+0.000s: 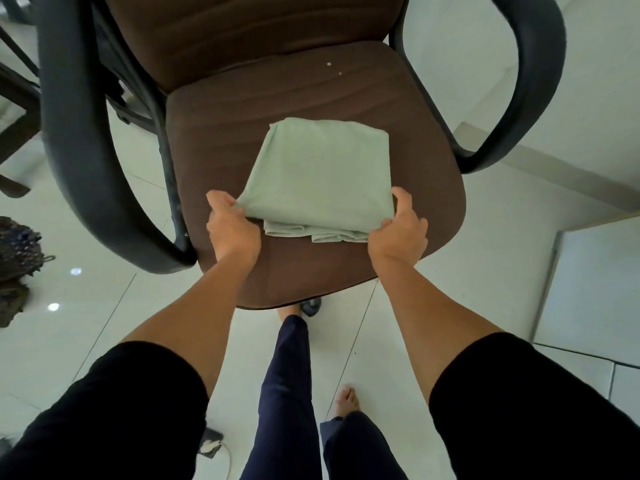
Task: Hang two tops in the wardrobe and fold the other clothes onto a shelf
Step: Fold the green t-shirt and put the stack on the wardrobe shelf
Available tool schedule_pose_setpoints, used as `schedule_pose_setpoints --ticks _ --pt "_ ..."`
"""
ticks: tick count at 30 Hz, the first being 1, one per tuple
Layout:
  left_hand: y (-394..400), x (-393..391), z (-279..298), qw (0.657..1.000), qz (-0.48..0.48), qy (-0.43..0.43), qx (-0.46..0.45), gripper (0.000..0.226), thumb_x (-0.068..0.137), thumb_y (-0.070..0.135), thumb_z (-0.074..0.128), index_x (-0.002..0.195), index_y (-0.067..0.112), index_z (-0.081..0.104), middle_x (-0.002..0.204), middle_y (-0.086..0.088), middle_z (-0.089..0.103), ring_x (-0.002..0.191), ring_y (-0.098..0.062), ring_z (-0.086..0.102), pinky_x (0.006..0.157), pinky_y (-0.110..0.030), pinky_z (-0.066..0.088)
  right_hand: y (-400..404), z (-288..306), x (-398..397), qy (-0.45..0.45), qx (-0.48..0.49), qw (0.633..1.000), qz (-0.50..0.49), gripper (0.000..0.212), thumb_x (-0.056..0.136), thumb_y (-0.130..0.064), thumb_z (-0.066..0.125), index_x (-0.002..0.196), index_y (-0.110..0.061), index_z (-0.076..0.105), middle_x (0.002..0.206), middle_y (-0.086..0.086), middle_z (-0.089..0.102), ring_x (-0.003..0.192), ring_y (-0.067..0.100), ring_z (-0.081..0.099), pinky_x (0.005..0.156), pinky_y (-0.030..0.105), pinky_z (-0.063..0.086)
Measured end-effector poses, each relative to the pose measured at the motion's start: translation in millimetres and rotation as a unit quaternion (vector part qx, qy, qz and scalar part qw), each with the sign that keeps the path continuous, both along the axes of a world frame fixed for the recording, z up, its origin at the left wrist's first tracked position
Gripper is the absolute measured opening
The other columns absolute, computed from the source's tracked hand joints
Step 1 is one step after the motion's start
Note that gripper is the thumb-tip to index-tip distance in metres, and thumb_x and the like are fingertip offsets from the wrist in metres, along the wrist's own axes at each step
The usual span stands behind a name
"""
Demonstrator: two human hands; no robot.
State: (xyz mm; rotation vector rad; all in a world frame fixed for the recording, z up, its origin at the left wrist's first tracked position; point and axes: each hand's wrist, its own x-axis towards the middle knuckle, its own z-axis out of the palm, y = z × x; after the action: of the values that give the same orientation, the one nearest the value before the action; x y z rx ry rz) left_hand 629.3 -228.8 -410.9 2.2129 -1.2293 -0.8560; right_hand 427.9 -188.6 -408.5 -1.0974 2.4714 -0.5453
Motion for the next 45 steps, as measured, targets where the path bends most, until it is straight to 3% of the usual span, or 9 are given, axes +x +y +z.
schedule_pose_setpoints --ticks 3,7,11,14,18,23,29,37,45 --pt "10.7 12.4 -5.0 0.995 -0.074 0.014 0.067 0.021 0.094 0.008 0.041 0.113 0.016 0.037 0.106 -0.011 0.054 0.093 -0.027 0.053 0.073 -0.031 0.038 4.3 -6.8 -3.7 -0.049 0.034 0.998 -0.001 0.059 0.088 -0.005 0.049 0.138 -0.034 0.036 0.106 0.006 0.061 0.101 0.025 0.05 0.084 0.039 0.042" --pt "-4.7 1.8 -9.6 0.995 -0.098 -0.02 0.008 0.047 0.087 0.029 0.046 0.132 0.025 0.034 0.131 -0.013 0.037 0.112 -0.031 0.045 0.096 -0.044 0.041 -7.0 -15.2 -2.5 -0.093 0.002 0.995 -0.025 0.064 0.086 -0.019 0.054 0.143 -0.034 0.029 0.124 0.01 0.046 0.109 0.028 0.05 0.093 0.046 0.047" --pt "-31.8 -26.1 -2.5 0.988 -0.137 0.03 0.064 0.06 0.09 0.052 0.044 0.143 0.047 0.015 0.135 -0.015 0.038 0.118 -0.033 0.045 0.101 -0.043 0.036 -25.9 -16.1 5.8 -0.107 0.026 0.992 0.065 0.072 0.089 -0.049 0.052 0.145 -0.051 0.006 0.131 0.014 0.036 0.11 0.03 0.048 0.098 0.044 0.045" --pt "-43.4 -37.8 -3.5 0.959 -0.243 -0.022 0.143 0.077 0.082 0.066 0.05 0.142 0.057 0.002 0.13 -0.016 0.036 0.114 -0.037 0.048 0.098 -0.043 0.041 -38.6 -19.8 11.9 -0.076 0.072 0.99 0.091 0.079 0.084 -0.061 0.053 0.143 -0.055 0.0 0.119 0.017 0.04 0.106 0.032 0.046 0.096 0.041 0.04" --pt "-47.0 -29.6 -13.1 0.948 -0.284 -0.023 0.142 0.09 0.075 0.061 0.065 0.14 0.061 0.003 0.13 -0.015 0.04 0.117 -0.034 0.048 0.1 -0.041 0.042 -43.8 -28.5 9.0 -0.095 0.098 0.984 0.116 0.081 0.083 -0.058 0.057 0.141 -0.059 0.002 0.111 0.013 0.041 0.096 0.029 0.051 0.094 0.038 0.042" --pt "-33.4 -25.0 -15.8 0.963 -0.238 0.084 0.098 0.092 0.069 0.042 0.08 0.141 0.055 0.024 0.141 0.0 0.046 0.129 -0.019 0.044 0.096 -0.017 0.033 -38.5 -30.7 3.8 -0.218 0.052 0.961 0.164 0.067 0.087 -0.038 0.063 0.143 -0.047 0.028 0.137 0.006 0.051 0.128 0.025 0.045 0.109 0.033 0.035" --pt "-3.0 -40.1 31.1 0.971 -0.229 0.022 0.067 0.092 0.063 0.043 0.084 0.141 0.045 0.035 0.138 0.001 0.051 0.127 -0.021 0.046 0.106 -0.028 0.037 -2.1 16.0 -13.6 -0.177 0.052 0.966 0.179 0.062 0.089 -0.039 0.061 0.144 -0.04 0.032 0.134 0.011 0.053 0.127 0.03 0.044 0.105 0.034 0.036" --pt "45.2 -126.5 121.5 0.943 -0.328 0.028 0.041 0.095 0.06 0.048 0.084 0.142 0.038 0.036 0.14 0.0 0.049 0.128 -0.022 0.046 0.106 -0.032 0.038 89.0 114.3 -83.9 -0.131 0.005 0.989 0.068 0.06 0.089 -0.041 0.058 0.144 -0.036 0.034 0.137 0.008 0.051 0.125 0.027 0.047 0.103 0.031 0.037" --pt "110.6 -227.6 174.9 0.86 -0.505 0.063 0.023 0.097 0.062 0.048 0.082 0.144 0.034 0.034 0.141 -0.001 0.047 0.13 -0.024 0.042 0.107 -0.033 0.032 204.7 176.3 -143.2 -0.105 -0.033 0.983 -0.145 0.061 0.087 -0.043 0.062 0.142 -0.039 0.036 0.129 0.009 0.057 0.12 0.026 0.051 0.1 0.031 0.039"
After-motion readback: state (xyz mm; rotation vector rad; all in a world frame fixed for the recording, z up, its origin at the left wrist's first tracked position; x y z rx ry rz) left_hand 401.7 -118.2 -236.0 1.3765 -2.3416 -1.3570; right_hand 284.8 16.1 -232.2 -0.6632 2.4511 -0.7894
